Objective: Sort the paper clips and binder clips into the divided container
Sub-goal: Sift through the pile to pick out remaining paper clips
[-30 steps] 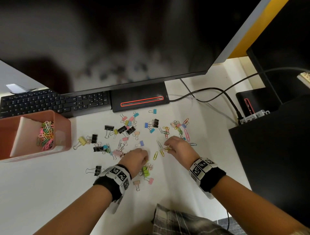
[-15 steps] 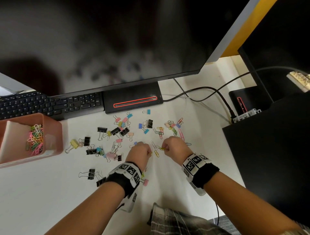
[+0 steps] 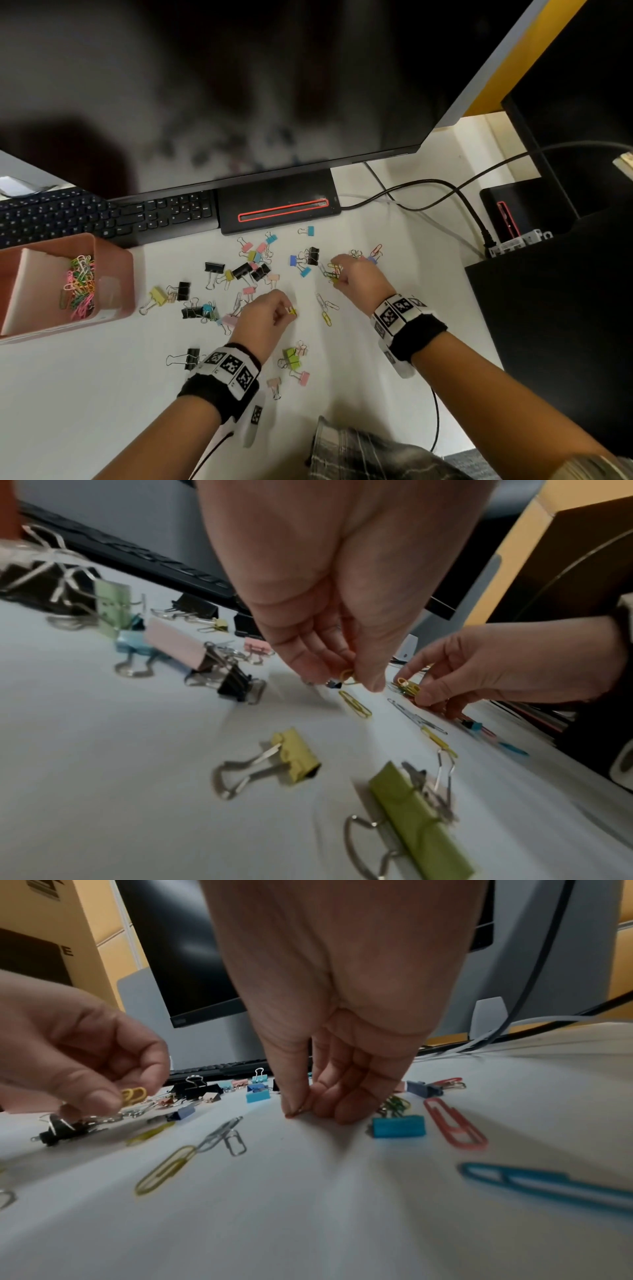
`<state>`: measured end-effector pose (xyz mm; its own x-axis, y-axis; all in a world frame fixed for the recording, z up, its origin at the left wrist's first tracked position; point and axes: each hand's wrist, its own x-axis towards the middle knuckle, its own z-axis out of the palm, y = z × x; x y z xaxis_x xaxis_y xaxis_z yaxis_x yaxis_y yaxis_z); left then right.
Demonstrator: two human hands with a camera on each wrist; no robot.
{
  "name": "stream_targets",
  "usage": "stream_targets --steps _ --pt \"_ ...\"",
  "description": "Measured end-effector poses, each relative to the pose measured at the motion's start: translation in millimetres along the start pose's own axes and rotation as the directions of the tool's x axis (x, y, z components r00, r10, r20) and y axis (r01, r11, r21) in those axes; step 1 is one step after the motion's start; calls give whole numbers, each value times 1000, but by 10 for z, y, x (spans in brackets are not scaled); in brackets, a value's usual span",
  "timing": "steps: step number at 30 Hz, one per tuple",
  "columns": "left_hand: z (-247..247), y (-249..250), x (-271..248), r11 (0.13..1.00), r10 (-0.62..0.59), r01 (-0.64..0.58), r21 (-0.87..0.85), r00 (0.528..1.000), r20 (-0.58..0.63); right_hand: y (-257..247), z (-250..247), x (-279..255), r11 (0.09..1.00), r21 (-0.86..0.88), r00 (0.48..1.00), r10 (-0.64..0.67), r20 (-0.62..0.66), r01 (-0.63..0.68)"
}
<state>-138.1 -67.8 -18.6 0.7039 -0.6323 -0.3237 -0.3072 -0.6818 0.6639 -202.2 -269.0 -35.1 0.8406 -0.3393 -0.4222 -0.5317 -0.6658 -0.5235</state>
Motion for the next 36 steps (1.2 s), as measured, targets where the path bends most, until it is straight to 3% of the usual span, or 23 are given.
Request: stream_targets --steps 4,10,16,22,28,32,36 --pt "21 26 -2 990 -137 138 -9 990 34 -41 -2 72 999 -14 999 48 3 -48" --pt "131 74 138 978 -167 166 130 986 -1 -66 -4 59 991 -132 1000 -2 23 5" --pt "159 59 148 986 -47 52 161 998 -35 -22 -31 -158 1000 25 999 2 52 -3" --pt "120 78 191 968 -27 6 252 996 81 -1 -23 -239 999 -31 997 36 69 -34" --pt "173 28 237 927 68 -167 337 955 288 39 -25 -293 998 -2 994 63 88 -63" --pt "224 169 311 915 272 -338 221 921 279 96 -56 -342 998 34 996 55 67 -57" --pt "238 191 451 890 248 -353 289 906 343 147 -130 -377 994 88 998 62 9 -63"
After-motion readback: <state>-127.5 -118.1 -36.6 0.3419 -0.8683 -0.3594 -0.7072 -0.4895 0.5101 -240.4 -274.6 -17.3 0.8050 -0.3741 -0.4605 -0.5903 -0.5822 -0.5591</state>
